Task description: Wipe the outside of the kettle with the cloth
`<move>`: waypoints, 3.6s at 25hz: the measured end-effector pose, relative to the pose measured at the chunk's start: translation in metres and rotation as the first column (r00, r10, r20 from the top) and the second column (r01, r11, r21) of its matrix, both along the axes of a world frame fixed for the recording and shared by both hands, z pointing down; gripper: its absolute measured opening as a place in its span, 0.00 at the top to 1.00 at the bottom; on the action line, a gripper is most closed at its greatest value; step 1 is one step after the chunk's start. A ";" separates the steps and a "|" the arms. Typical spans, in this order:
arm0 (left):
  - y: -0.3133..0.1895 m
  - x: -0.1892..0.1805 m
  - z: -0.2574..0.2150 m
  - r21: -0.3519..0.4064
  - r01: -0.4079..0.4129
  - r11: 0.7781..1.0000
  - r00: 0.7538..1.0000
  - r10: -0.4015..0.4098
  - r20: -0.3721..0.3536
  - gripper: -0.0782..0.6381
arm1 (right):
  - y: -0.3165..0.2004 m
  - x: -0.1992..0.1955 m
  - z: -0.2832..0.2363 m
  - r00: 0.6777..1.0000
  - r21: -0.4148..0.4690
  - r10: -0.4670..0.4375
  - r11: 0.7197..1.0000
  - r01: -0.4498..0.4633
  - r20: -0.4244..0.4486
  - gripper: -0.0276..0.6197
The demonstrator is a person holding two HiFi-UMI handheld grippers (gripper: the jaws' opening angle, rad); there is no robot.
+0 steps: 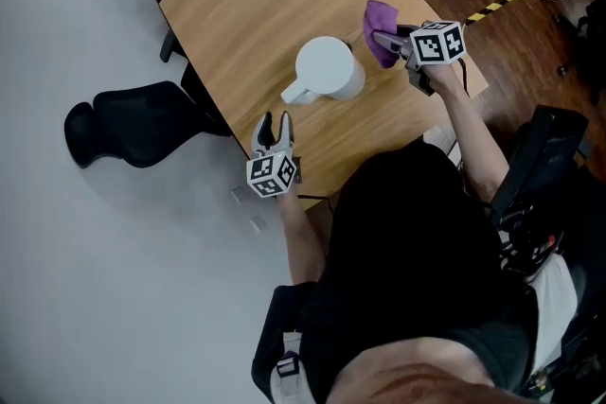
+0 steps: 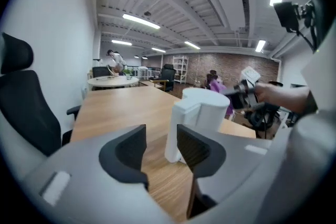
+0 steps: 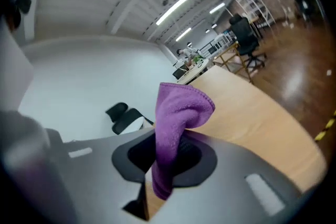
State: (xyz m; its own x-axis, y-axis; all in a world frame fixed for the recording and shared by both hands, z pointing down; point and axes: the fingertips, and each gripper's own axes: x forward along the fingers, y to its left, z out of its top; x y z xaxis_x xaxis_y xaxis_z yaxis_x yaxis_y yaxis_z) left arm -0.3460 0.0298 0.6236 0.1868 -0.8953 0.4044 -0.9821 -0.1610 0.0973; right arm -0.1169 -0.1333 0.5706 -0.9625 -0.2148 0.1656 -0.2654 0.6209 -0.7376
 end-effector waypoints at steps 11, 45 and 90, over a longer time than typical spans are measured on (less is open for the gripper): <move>-0.114 0.094 -0.048 -0.141 -0.160 0.977 0.956 0.189 0.223 0.78 | -0.006 -0.027 0.073 0.934 -0.562 0.169 0.826 0.040 0.315 0.87; -0.084 0.066 -0.031 -0.218 -0.251 0.943 0.942 0.290 0.168 0.75 | 0.042 -0.101 0.253 0.963 -0.427 -0.135 0.904 0.022 -0.235 0.88; -0.086 0.021 -0.038 0.004 -0.377 0.926 0.912 0.371 0.175 0.84 | 0.100 -0.114 0.265 0.988 -0.600 -0.124 0.799 0.045 -0.092 0.87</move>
State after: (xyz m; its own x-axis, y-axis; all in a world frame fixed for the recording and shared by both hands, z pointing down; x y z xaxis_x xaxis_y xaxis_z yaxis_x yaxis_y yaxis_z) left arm -0.3249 -0.0565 0.5854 0.4434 -0.7877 0.4277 -0.8506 -0.5202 -0.0763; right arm -0.2309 -0.0337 0.8357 -0.9359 0.0455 0.3494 -0.3441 0.0954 -0.9341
